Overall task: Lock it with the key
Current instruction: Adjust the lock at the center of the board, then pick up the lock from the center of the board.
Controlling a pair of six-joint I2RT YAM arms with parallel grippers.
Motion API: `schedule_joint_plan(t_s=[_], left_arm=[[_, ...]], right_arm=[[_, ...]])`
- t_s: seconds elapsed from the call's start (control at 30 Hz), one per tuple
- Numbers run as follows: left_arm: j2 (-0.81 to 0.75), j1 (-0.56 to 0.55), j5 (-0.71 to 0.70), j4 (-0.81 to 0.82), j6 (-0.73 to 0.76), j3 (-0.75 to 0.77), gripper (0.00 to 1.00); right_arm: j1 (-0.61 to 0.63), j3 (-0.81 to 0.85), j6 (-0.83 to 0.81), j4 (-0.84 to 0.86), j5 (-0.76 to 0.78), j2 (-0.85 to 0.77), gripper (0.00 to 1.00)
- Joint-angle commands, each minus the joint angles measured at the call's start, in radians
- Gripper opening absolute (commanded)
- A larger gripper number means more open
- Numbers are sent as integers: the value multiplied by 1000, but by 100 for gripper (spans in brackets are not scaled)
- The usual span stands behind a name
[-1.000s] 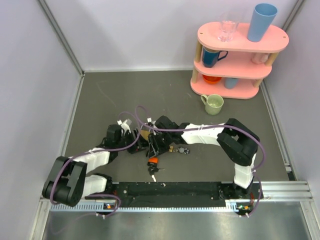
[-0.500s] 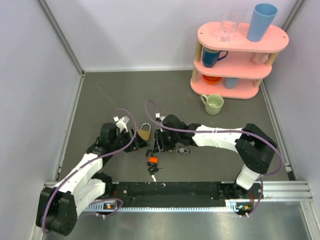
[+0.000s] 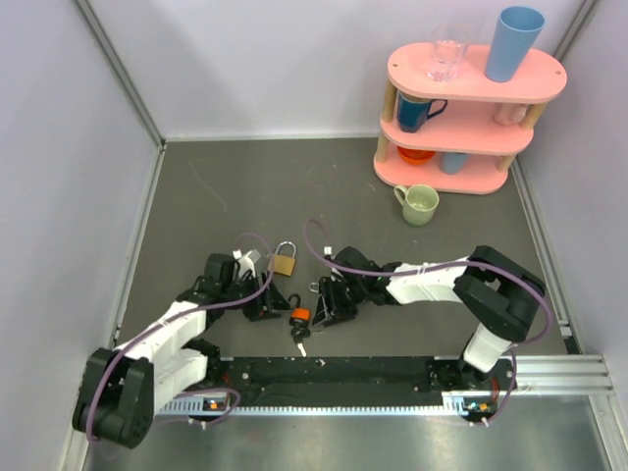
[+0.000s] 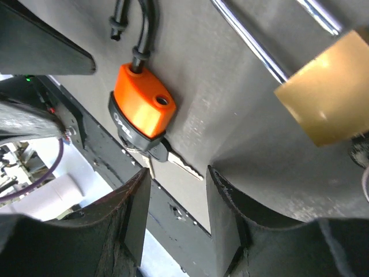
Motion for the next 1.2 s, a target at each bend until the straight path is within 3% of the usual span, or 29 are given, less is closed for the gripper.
schedule_joint_plan(t_s=[0.0, 0.23, 0.6, 0.87, 0.97, 1.1, 1.17], left_arm=[[50, -3, 28, 53, 8, -10, 63], [122, -3, 25, 119, 9, -33, 58], [281, -3, 54, 327, -24, -68, 34], [339, -3, 76, 396, -26, -67, 29], [340, -3, 76, 406, -27, -67, 29], [293, -3, 62, 397, -37, -60, 29], [259, -3, 50, 366, -37, -50, 33]], right_arm=[[-5, 4, 62, 159, -48, 46, 43], [-7, 13, 112, 248, -64, 116, 43], [-35, -15, 151, 403, -54, 201, 43], [-45, -15, 166, 537, -65, 254, 40], [-45, -15, 177, 574, -81, 270, 30], [-44, -27, 169, 597, -87, 261, 1], [-44, -31, 160, 591, -81, 236, 0]])
